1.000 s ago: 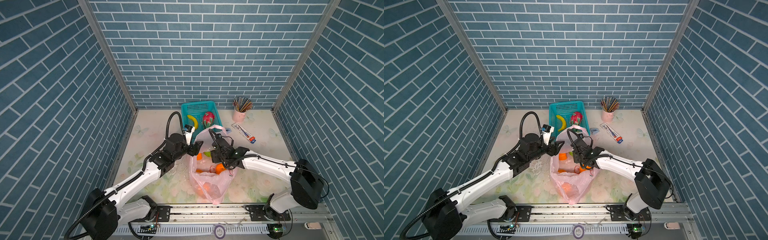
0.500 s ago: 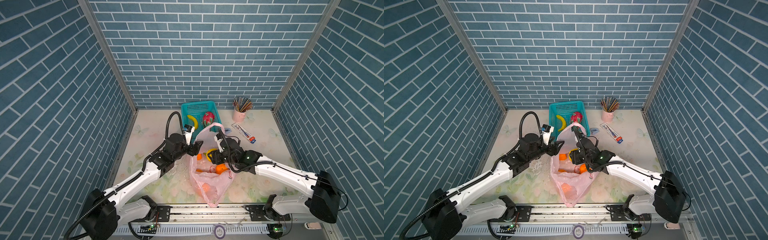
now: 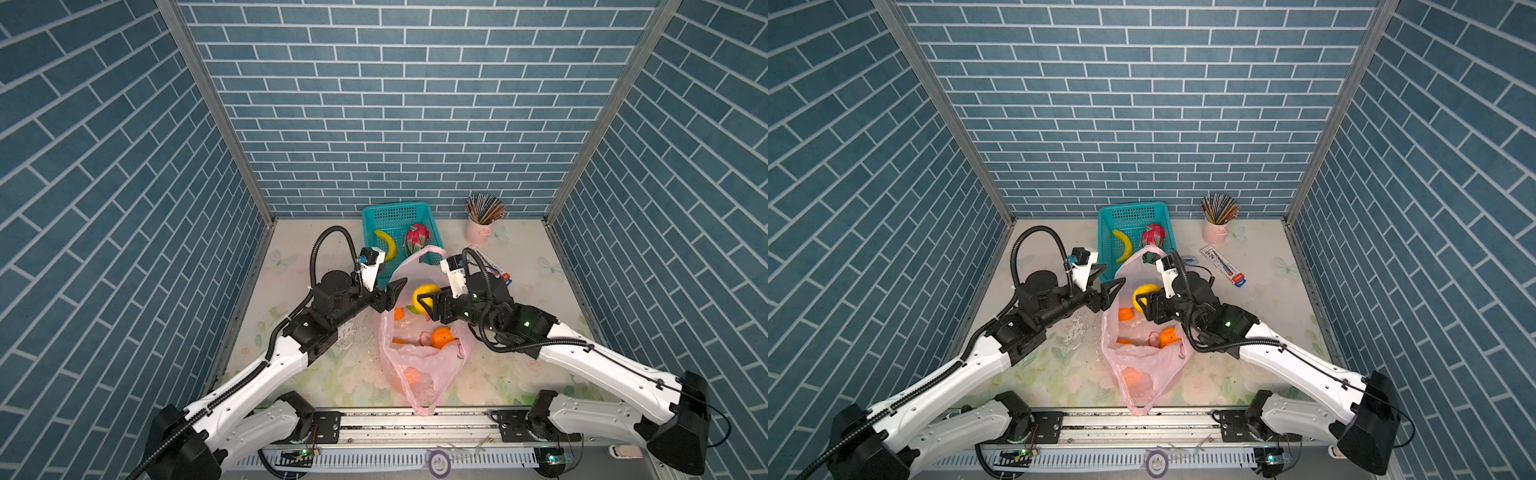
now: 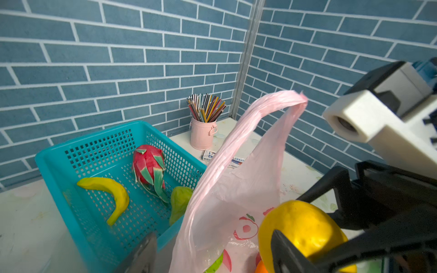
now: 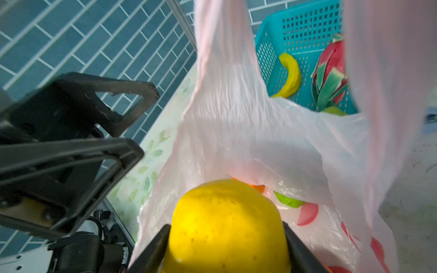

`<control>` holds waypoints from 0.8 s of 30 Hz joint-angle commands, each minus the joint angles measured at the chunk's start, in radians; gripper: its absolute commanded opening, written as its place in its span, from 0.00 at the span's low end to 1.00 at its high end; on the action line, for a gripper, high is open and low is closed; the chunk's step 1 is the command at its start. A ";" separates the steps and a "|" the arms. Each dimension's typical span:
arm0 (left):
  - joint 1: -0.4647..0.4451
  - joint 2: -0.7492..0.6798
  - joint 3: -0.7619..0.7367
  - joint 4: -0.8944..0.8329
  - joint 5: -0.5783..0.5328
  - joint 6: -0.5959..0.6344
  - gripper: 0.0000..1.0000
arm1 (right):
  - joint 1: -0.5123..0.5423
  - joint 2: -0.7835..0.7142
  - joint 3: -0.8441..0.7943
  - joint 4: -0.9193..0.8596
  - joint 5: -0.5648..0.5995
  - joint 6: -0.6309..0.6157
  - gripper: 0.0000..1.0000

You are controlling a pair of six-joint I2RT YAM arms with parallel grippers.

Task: Untie the knot of the plastic bag and take out the fruit
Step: 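Lift the yellow fruit out and pass it to the left gripper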

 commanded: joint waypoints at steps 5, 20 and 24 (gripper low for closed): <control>-0.023 -0.046 -0.036 0.118 0.189 0.168 0.81 | -0.003 -0.064 0.058 0.045 0.018 0.010 0.45; -0.219 0.047 0.042 0.070 0.083 0.535 0.88 | -0.051 -0.136 0.011 0.145 -0.123 0.092 0.45; -0.227 0.071 0.053 0.115 0.058 0.531 0.88 | -0.050 -0.131 0.001 0.158 -0.149 0.111 0.44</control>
